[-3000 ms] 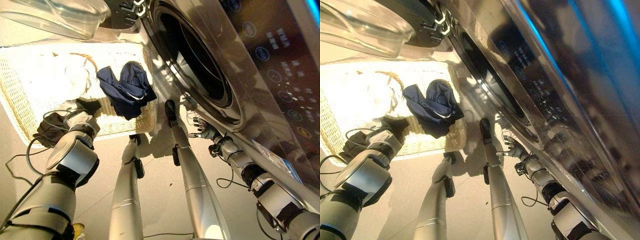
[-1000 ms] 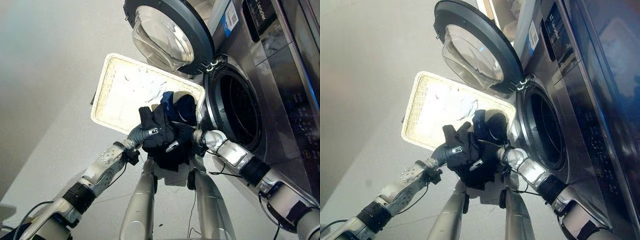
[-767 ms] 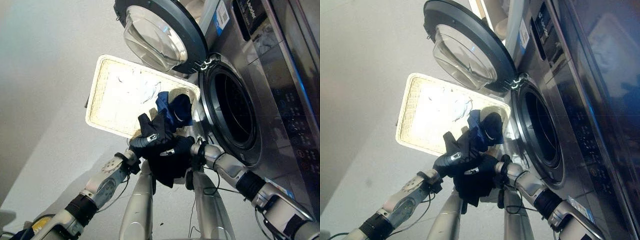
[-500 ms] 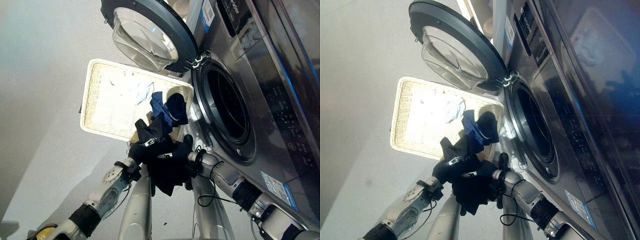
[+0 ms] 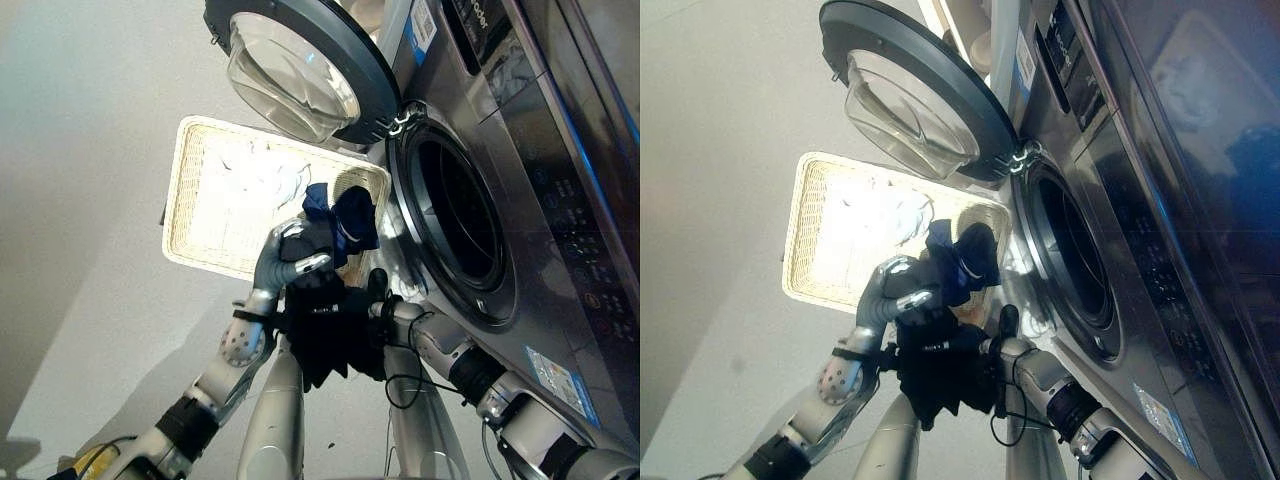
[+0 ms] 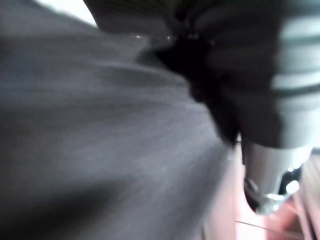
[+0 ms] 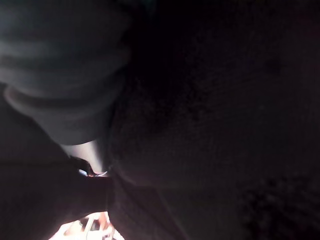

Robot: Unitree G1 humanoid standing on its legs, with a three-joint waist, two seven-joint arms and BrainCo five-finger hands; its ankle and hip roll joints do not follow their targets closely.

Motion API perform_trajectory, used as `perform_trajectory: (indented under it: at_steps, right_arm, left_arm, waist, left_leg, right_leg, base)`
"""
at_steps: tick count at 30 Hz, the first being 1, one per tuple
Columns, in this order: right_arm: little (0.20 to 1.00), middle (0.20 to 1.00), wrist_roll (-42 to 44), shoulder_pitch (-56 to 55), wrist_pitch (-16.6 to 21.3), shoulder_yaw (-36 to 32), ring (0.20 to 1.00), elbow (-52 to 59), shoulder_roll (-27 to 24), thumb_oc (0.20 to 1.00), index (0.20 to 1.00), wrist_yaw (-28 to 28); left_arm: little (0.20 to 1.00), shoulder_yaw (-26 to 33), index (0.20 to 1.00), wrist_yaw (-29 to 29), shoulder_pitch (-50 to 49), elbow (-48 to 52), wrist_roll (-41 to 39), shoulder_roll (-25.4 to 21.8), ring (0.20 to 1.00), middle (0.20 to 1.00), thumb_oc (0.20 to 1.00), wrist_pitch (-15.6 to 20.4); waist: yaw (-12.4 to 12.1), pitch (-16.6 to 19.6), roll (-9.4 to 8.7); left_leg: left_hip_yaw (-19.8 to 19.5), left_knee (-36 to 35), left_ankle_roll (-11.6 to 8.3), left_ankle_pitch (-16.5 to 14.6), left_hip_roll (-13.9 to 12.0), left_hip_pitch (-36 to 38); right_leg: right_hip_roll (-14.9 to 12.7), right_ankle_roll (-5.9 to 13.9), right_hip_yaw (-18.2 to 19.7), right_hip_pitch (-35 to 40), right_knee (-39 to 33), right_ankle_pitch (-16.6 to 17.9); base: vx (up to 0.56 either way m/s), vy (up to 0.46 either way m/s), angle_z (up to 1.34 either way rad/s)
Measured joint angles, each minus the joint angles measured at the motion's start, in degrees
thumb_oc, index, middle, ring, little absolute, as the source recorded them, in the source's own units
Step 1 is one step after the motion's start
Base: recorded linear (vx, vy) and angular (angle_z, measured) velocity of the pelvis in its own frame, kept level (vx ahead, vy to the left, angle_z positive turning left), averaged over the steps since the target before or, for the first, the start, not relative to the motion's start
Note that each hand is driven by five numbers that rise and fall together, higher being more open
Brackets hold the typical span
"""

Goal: Put the clothes into the washing machine.

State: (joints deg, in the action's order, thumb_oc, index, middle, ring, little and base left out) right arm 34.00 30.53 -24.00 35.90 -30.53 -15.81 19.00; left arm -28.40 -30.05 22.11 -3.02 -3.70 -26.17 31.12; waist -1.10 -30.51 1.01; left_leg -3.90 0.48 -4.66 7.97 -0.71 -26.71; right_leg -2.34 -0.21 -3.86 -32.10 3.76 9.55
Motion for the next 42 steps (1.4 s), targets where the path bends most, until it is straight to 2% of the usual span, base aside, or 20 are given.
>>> perform_trajectory:
  at_steps: [1,4,5,9,12,13,16,17,19,21,25,26,29,31,34,36,37,38,39,42]
  right_arm:
    - [0.2,0.2,-0.1,-0.9,-1.0,0.9,0.2,-1.6,-0.5,0.2,0.2,0.0]
    - [0.2,0.2,-0.1,-3.0,-1.7,1.0,0.2,-2.9,-1.3,0.2,0.2,0.1]
    - [0.2,0.2,-0.1,-4.1,-1.6,0.9,0.2,-3.6,-1.9,0.2,0.2,0.1]
    - [0.2,0.2,2.5,-4.8,1.3,0.3,0.2,-3.8,-3.3,0.2,0.2,0.2]
    - [0.2,0.2,5.0,-4.7,3.5,-0.4,0.2,-3.7,-3.3,0.2,0.2,0.0]
    - [0.2,0.2,9.7,-4.5,6.5,-1.6,0.2,-3.6,-3.1,0.2,0.2,-0.4]
    - [0.2,0.2,13.5,-4.1,9.3,-3.8,0.2,-3.3,-2.5,0.2,0.2,-0.9]
    - [0.2,0.2,18.9,-3.9,12.5,-5.2,0.2,-3.3,-2.1,0.2,0.2,-2.7]
    - [0.2,0.2,28.0,-4.1,15.9,-10.8,0.2,-3.3,-0.3,0.2,0.2,-4.2]
    - [0.2,0.2,43.7,-3.9,23.9,-18.8,0.2,-3.3,3.3,0.2,0.2,-5.2]
    - [0.2,0.2,61.6,1.8,32.2,-31.3,0.2,-5.0,2.2,0.2,0.2,-7.7]
    - [0.2,0.2,68.1,5.3,36.3,-36.2,0.2,-5.1,0.8,0.2,0.2,-9.4]
    - [0.2,0.2,72.8,7.2,41.9,-37.3,0.2,-5.9,0.9,0.2,0.2,-12.8]
    - [0.2,0.2,75.0,10.1,51.3,-39.1,0.2,-8.0,0.5,0.2,0.2,-21.4]
    - [0.2,0.2,77.0,13.5,67.6,-43.0,0.2,-9.2,-0.7,0.2,0.2,-29.8]
    - [0.2,0.2,78.7,16.8,82.0,-46.1,0.2,-11.2,-2.3,0.2,0.2,-34.7]
    - [0.2,0.2,79.5,18.4,85.1,-48.2,0.2,-11.1,-3.4,0.2,0.2,-37.3]
    - [0.755,0.755,79.5,19.6,86.3,-49.6,0.755,-11.1,-4.4,0.755,0.755,-39.6]
    - [1.0,1.0,79.5,21.1,87.2,-51.3,1.0,-11.1,-6.1,1.0,1.0,-42.2]
    - [1.0,1.0,79.5,21.8,87.8,-54.4,1.0,-11.1,-7.7,1.0,1.0,-45.2]
  left_arm:
    - [1.0,1.9,1.0,-4.5,2.6,1.6,6.0,-0.6,1.0,1.0,1.0,-1.3]
    - [1.0,2.9,1.0,-9.1,6.5,2.7,12.5,-3.1,1.0,1.0,1.0,-4.7]
    - [1.0,3.1,1.0,-10.3,8.2,2.6,15.7,-6.0,1.0,1.0,1.0,-8.9]
    - [1.0,3.2,1.0,-10.7,8.5,-0.5,15.8,-8.2,1.0,1.0,1.0,-14.8]
    - [1.0,3.1,1.0,-10.6,7.6,-1.6,14.5,-8.2,1.0,1.0,1.0,-16.1]
    - [1.0,3.1,1.0,-10.3,6.0,-3.0,12.1,-8.2,1.0,1.0,1.0,-16.8]
    - [1.0,3.1,1.0,-10.2,4.0,-4.1,10.1,-8.1,1.0,1.0,1.0,-17.1]
    - [1.0,3.6,1.0,-9.9,2.1,-5.7,8.0,-7.2,1.0,1.0,1.0,-17.2]
    - [1.0,5.2,1.0,-10.1,-0.2,-9.4,5.9,-5.3,1.0,1.0,1.0,-17.0]
    - [1.0,7.2,1.0,-11.2,-2.4,-16.4,-0.6,-2.9,1.0,1.0,1.0,-18.5]
    - [1.0,8.0,1.0,-11.2,-3.6,-23.6,-6.0,-1.9,1.0,1.0,1.0,-18.2]
    - [1.0,8.7,1.0,-11.1,-4.8,-24.6,-7.6,-1.8,1.0,1.0,1.0,-17.8]
    - [1.0,9.4,1.0,-10.3,-6.1,-25.8,-10.8,-1.7,1.0,1.0,1.0,-15.9]
    - [1.0,9.2,1.0,-9.1,-6.0,-26.5,-12.0,-1.8,1.0,1.0,1.0,-13.3]
    - [1.0,9.0,1.0,-7.3,-6.0,-25.1,-13.5,-3.0,1.0,1.0,1.0,-11.6]
    - [1.0,7.4,1.0,-5.9,-5.9,-22.3,-15.4,-6.8,1.0,1.0,1.0,-11.7]
    - [1.0,7.0,1.0,-5.6,-6.0,-21.5,-15.6,-8.6,1.0,1.0,1.0,-11.8]
    - [1.0,7.0,1.0,-5.2,-6.0,-21.4,-15.9,-9.4,1.0,1.0,1.0,-12.1]
    - [1.0,7.0,1.0,-4.8,-5.9,-21.2,-16.7,-10.3,1.0,1.0,1.0,-12.7]
    - [1.0,6.7,1.0,-3.5,-5.8,-21.1,-17.8,-11.7,1.0,1.0,1.0,-14.3]
  waist:
    - [-0.1,0.0,0.0]
    - [-0.1,0.0,0.01]
    - [0.2,0.0,0.02]
    - [0.1,0.0,0.07]
    - [0.1,0.0,0.09]
    - [0.1,-0.1,0.14]
    - [0.1,-0.1,0.16]
    - [0.0,-0.1,0.23]
    - [0.0,-0.1,0.33]
    - [0.4,-0.1,0.61]
    - [0.2,-0.4,1.62]
    - [0.1,-0.4,1.71]
    - [-0.1,-0.5,2.03]
    - [-1.3,-0.5,3.2]
    - [-3.3,-0.6,4.76]
    - [-5.0,-0.5,5.7]
    - [-5.5,-0.5,5.71]
    - [-5.6,-0.5,5.7]
    - [-5.6,-0.5,5.69]
    - [-5.3,-0.5,5.67]
  left_leg:
    - [-0.1,0.0,0.0,0.0,0.0,0.0]
    - [-0.1,0.0,-0.02,0.0,0.0,0.0]
    - [0.0,0.1,-0.02,0.0,0.0,0.0]
    - [0.2,0.1,-0.06,-0.1,0.0,0.0]
    - [0.2,0.1,-0.06,-0.1,0.0,0.0]
    - [0.3,0.1,-0.08,-0.1,0.0,0.0]
    - [0.5,0.1,-0.1,-0.1,0.0,0.0]
    - [0.7,0.1,-0.14,-0.1,0.0,-0.2]
    - [1.5,0.0,-0.08,-0.2,0.1,-0.4]
    - [2.5,-0.2,-0.04,-0.2,0.1,-0.8]
    - [2.9,-0.3,0.12,0.0,0.2,-1.0]
    - [3.5,-0.6,0.18,0.0,0.2,-1.0]
    - [3.8,-0.9,0.41,0.2,0.3,-1.0]
    - [4.0,-0.9,0.74,0.4,0.9,-1.0]
    - [3.9,-0.9,1.32,0.4,1.9,-1.5]
    - [3.6,-0.4,1.9,0.7,2.7,-2.9]
    - [3.5,0.0,2.24,0.7,3.2,-3.9]
    - [3.4,0.3,2.52,0.7,3.5,-4.5]
    - [3.3,0.7,2.94,0.7,3.9,-5.1]
    - [3.4,1.3,4.37,0.5,5.1,-5.4]
  right_leg:
    - [0.1,0.0,0.0,0.0,0.0,0.0]
    - [0.1,-0.01,0.0,0.0,0.0,0.0]
    - [0.1,-0.01,0.0,-0.1,0.0,0.0]
    - [0.1,-0.02,0.1,-0.2,0.0,0.0]
    - [0.1,-0.02,0.2,-0.2,0.0,0.0]
    - [0.1,-0.02,0.3,-0.3,0.0,0.0]
    - [0.1,-0.02,0.4,-0.5,0.1,0.0]
    - [0.1,-0.02,0.6,-0.8,0.2,0.0]
    - [0.1,0.06,1.4,-1.5,0.4,0.1]
    - [0.1,0.23,2.4,-2.3,0.0,0.6]
    - [0.2,0.3,2.8,-2.4,-0.4,1.1]
    - [0.2,0.42,3.2,-2.4,-1.3,1.6]
    - [0.1,0.51,3.5,-2.3,-2.0,2.2]
    - [-0.5,0.95,3.7,-2.1,-2.4,2.5]
    - [-1.4,1.64,3.7,-2.1,-3.0,3.0]
    - [-2.3,2.24,3.5,-3.0,-3.1,3.4]
    - [-2.8,2.56,3.5,-3.7,-3.0,3.6]
    - [-3.1,2.75,3.5,-4.1,-3.0,3.8]
    - [-3.5,2.88,3.4,-4.5,-3.0,4.2]
    - [-5.0,3.96,3.5,-4.4,-2.9,4.3]
  base:
    - [0.0,0.0,0.0]
    - [0.0,0.007,-0.01]
    - [0.01,0.023,-0.04]
    - [0.01,0.018,-0.02]
    - [0.0,0.0,0.0]
    - [0.0,0.0,0.0]
    - [0.01,0.025,-0.03]
    - [0.02,0.044,-0.07]
    - [0.02,0.042,-0.17]
    - [0.04,0.02,-0.21]
    - [0.01,0.008,-0.04]
    - [0.02,0.001,-0.12]
    - [0.01,0.01,-0.05]
    - [0.04,-0.023,0.05]
    - [0.0,-0.087,0.12]
    - [0.01,-0.095,0.18]
    - [0.02,-0.054,0.12]
    - [0.01,-0.042,0.12]
    - [0.0,-0.045,0.12]
    - [0.0,-0.012,0.08]
